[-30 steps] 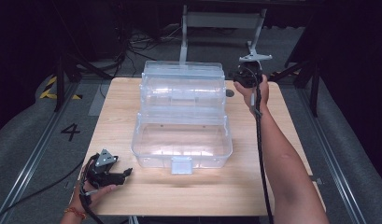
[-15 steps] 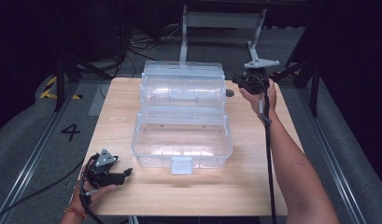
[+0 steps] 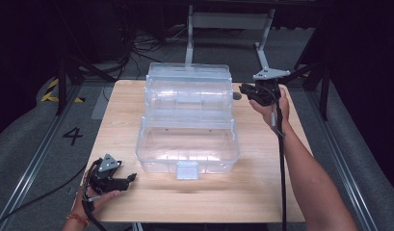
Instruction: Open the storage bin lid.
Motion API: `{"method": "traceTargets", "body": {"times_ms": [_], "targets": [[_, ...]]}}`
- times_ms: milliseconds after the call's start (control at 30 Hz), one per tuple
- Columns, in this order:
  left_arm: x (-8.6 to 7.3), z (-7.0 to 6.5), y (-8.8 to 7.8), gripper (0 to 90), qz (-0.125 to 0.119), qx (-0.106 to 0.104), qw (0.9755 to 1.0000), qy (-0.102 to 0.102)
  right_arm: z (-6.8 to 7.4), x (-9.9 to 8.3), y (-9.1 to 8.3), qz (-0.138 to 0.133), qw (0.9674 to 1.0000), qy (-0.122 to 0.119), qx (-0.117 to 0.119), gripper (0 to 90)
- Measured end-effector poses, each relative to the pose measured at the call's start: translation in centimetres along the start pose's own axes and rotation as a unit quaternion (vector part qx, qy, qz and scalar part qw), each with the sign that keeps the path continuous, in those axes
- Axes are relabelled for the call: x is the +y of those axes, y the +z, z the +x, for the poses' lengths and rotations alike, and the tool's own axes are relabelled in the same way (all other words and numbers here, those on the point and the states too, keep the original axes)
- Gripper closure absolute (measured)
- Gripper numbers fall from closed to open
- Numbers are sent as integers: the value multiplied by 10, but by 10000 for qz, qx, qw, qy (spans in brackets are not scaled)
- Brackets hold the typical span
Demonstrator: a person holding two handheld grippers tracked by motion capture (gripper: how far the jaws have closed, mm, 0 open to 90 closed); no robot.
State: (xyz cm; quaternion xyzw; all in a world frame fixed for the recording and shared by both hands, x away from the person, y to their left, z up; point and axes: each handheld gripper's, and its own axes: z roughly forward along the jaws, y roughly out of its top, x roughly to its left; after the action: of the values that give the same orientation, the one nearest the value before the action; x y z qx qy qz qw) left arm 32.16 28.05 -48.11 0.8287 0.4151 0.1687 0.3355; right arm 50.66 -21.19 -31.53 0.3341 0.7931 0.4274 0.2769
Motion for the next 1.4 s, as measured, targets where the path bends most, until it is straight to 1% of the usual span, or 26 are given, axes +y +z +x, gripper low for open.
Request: {"method": "traceTargets", "body": {"times_ms": [33, 100, 333, 700, 867, 933, 1000, 1100, 1167, 1300, 1367, 1400], "targets": [[0, 0, 0, 235, -5, 0, 10000, -5, 2, -2, -3, 31, 10000, -72, -1, 818], [0, 0, 0, 235, -5, 0, 10000, -5, 3, -4, -6, 46, 9999, -107, 4, 817], [0, 0, 0, 235, -9, -4, 10000, -6, 5, -12, -15, 75, 9998, -176, 0, 808], [0, 0, 0, 233, -2, 14, 10000, -9, 9, -34, -33, 162, 9994, -320, 33, 785], [0, 0, 0, 233, -2, 16, 10000, -9, 14, -41, -39, 231, 9988, -430, 50, 773], [0, 0, 0, 233, -3, 18, 10000, -5, 16, -46, -42, 287, 9982, -521, 35, 758], [0, 0, 0, 233, -2, 19, 10000, -11, 18, -51, -45, 352, 9980, -524, 52, 748], [0, 0, 0, 233, -1, 19, 10000, -15, 19, -57, -48, 386, 9975, -591, 29, 741], [0, 0, 0, 233, -3, 24, 10000, -12, 20, -61, -50, 436, 9974, -578, 67, 735], [0, 0, 0, 233, 2, 21, 10000, -25, 22, -69, -54, 425, 9974, -561, 123, 724], [0, 0, 0, 233, 1, 23, 10000, -25, 24, -73, -56, 465, 9971, -576, 147, 704], [0, 0, 0, 233, -3, 26, 10000, -33, 23, -75, -57, 469, 9973, -540, 183, 699]]}}
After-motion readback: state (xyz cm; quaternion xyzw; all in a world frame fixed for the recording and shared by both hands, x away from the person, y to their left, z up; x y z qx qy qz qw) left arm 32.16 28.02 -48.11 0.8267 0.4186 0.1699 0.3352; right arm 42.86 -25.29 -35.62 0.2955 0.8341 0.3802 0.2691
